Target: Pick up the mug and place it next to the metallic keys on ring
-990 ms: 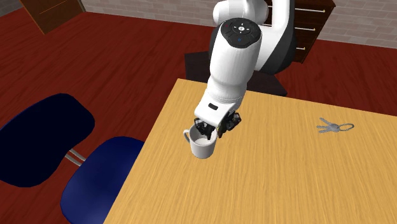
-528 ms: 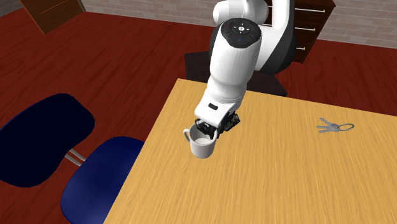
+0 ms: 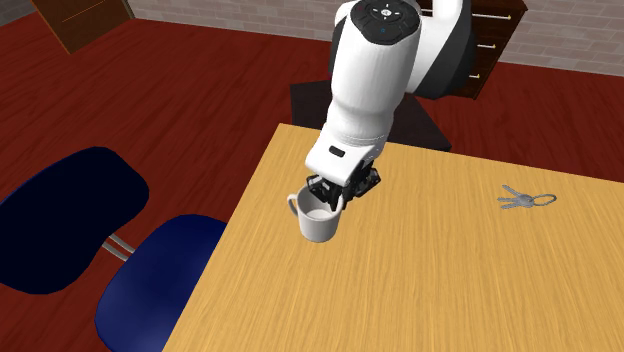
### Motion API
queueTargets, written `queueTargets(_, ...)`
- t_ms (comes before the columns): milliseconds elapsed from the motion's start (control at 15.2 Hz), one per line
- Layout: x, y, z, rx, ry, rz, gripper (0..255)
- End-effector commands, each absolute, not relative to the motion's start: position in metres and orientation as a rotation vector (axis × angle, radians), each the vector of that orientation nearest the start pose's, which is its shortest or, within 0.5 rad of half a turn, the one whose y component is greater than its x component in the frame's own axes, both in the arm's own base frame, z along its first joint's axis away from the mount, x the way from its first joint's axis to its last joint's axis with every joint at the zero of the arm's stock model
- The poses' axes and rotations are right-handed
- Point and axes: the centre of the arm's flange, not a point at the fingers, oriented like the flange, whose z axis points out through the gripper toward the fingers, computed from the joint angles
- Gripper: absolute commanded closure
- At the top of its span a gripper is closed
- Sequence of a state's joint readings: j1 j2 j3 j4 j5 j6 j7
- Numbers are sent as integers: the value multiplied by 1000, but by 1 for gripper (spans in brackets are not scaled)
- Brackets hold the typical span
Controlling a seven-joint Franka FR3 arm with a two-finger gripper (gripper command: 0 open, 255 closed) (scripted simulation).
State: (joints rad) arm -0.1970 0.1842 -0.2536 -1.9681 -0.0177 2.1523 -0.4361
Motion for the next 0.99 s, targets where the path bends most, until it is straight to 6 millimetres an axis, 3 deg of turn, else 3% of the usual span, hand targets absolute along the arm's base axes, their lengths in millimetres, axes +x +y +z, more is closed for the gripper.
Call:
queueTargets(0, 536, -255, 394, -3199, 1, 34, 255)
queueTargets(924, 536, -255, 468, -3199, 1, 34, 255)
